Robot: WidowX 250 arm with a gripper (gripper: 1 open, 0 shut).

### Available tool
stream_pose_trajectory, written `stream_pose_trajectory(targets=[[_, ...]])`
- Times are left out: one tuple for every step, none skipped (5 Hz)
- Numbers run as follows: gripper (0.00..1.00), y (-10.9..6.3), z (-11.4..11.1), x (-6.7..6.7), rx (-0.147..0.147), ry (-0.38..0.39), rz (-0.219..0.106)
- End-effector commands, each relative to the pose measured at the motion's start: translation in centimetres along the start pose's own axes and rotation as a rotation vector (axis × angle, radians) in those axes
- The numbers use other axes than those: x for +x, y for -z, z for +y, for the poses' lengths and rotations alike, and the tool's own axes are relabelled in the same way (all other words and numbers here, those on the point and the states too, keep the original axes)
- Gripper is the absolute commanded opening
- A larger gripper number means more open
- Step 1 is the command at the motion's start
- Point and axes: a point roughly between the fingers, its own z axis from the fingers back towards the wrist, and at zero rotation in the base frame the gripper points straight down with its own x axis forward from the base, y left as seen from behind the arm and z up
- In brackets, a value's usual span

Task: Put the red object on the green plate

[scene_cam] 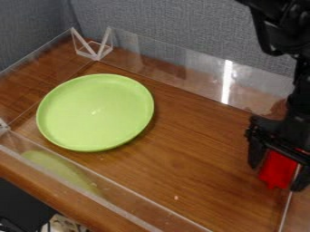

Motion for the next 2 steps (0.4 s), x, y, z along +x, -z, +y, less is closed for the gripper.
stream_pose_trajectory(targets=[[1.0,-3.44,-0.67,0.23,-0.034,0.029,-0.085],[1.0,-3.88,-0.65,0.21,-0.044,0.037,-0.093]])
